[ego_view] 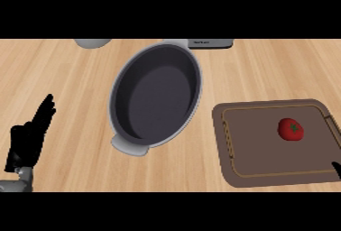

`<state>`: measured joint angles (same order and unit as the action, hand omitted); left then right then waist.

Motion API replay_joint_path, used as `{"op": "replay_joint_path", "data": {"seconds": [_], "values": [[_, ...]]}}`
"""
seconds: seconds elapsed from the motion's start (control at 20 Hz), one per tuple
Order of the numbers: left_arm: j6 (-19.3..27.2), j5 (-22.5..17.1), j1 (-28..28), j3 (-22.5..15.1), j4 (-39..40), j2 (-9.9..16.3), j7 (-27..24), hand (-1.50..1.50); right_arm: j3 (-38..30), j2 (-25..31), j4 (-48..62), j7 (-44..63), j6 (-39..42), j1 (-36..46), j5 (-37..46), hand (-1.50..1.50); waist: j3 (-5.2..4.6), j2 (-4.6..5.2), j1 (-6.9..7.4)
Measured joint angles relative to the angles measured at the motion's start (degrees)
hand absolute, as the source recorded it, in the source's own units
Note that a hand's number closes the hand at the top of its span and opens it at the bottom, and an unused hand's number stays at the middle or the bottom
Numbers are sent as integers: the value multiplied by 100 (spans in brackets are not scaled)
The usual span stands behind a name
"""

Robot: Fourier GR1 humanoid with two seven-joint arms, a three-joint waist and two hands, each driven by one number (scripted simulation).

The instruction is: Pick the tomato from the tray and place it in the pot

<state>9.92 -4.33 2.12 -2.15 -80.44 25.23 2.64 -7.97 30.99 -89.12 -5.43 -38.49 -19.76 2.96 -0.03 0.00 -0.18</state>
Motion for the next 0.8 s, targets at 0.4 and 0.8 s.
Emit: {"op": "replay_joint_path", "data": {"seconds": [0.4,0.8], "values": [[3,88,-211,71,-483,11,344,0,198,944,-1184,2113,840,-157,582,-150,-5,2,52],[-62,155,-193,12,-629,-50,443,0,744,1903,-1098,4142,2567,992,373,-150,-8,33,211]]}}
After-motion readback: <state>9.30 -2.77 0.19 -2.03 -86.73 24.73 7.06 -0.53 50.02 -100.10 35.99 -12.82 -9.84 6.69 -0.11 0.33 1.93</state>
